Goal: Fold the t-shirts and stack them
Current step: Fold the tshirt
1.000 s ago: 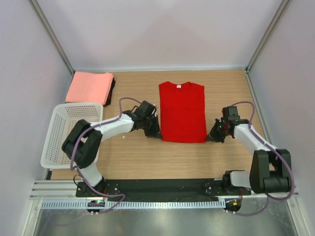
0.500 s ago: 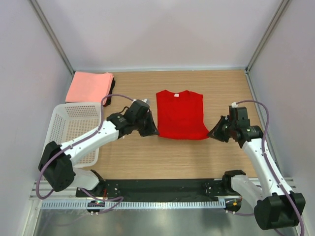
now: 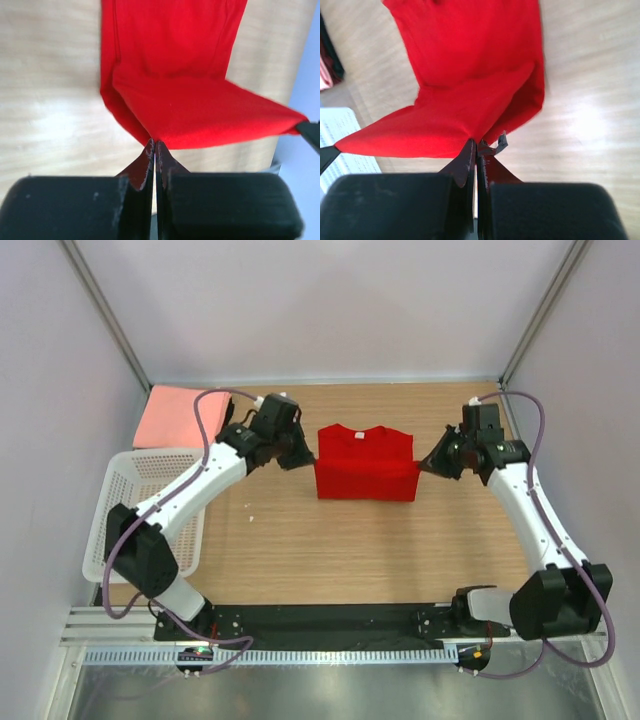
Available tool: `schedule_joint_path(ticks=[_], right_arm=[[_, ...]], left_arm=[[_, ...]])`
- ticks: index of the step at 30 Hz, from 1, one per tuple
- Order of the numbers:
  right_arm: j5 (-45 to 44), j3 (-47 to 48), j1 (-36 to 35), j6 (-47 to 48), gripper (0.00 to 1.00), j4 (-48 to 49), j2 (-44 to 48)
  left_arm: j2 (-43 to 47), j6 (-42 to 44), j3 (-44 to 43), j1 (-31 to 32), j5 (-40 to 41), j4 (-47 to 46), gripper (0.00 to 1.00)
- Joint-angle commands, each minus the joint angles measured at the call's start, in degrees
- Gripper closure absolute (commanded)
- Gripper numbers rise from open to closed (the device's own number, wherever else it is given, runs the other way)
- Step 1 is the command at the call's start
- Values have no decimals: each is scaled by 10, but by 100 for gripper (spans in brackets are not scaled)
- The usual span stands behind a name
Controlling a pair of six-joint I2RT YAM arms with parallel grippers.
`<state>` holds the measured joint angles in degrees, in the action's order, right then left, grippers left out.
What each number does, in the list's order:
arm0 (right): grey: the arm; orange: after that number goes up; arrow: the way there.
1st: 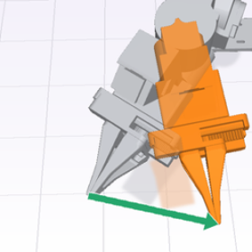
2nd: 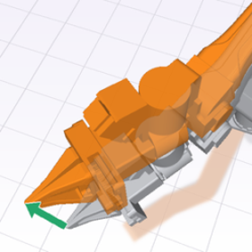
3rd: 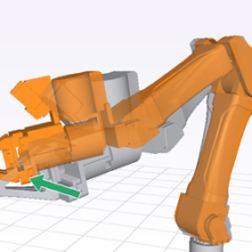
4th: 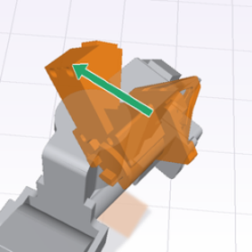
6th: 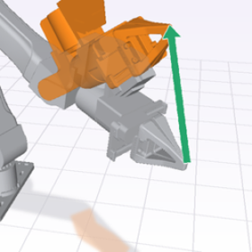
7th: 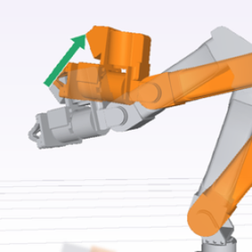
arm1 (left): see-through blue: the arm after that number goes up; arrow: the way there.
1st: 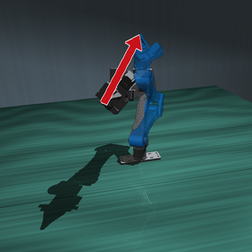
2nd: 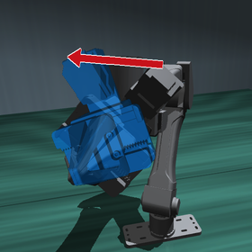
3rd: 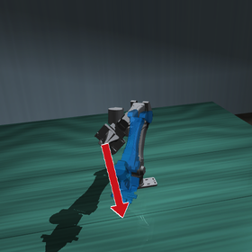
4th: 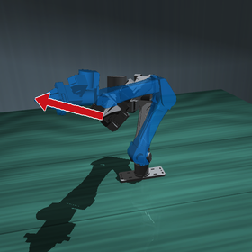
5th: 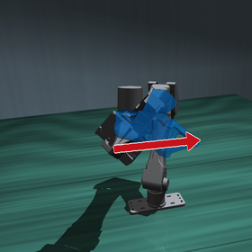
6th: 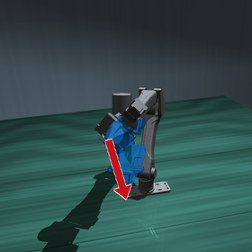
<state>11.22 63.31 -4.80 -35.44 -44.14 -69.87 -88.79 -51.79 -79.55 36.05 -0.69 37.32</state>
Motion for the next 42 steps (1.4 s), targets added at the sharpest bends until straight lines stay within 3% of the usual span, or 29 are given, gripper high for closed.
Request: schedule_joint_path(ticks=[1,3,9,16,24,30,33,38,40,41,42], right_arm=[[-18,82,0,16,99,42,-46],[-16,104,-1,19,99,65,-90],[-20,186,0,16,99,98,-197],[-60,256,0,18,99,105,-301],[-100,309,8,-1,99,125,-397],[-130,375,21,5,98,156,-482],[-87,404,29,23,86,195,-532],[-28,391,41,56,85,262,-544],[-12,376,40,64,70,274,-535],[-2,374,41,69,45,266,-533],[-2,372,41,71,39,254,-527]], left_arm=[[-40,45,-80,-37,-10,7,100],[-81,63,-112,-56,-63,-15,100],[-197,97,-249,-96,-83,-4,100],[-324,107,-367,-129,-186,-66,100],[-499,86,-505,-140,-245,-144,100],[-611,-8,-568,-161,-260,-285,100],[-649,-36,-623,-173,-271,-317,100],[-604,-37,-558,-201,-278,-364,100],[-588,-35,-523,-206,-275,-397,100],[-590,-30,-524,-208,-275,-398,96],[-595,-20,-531,-211,-280,-395,77]])
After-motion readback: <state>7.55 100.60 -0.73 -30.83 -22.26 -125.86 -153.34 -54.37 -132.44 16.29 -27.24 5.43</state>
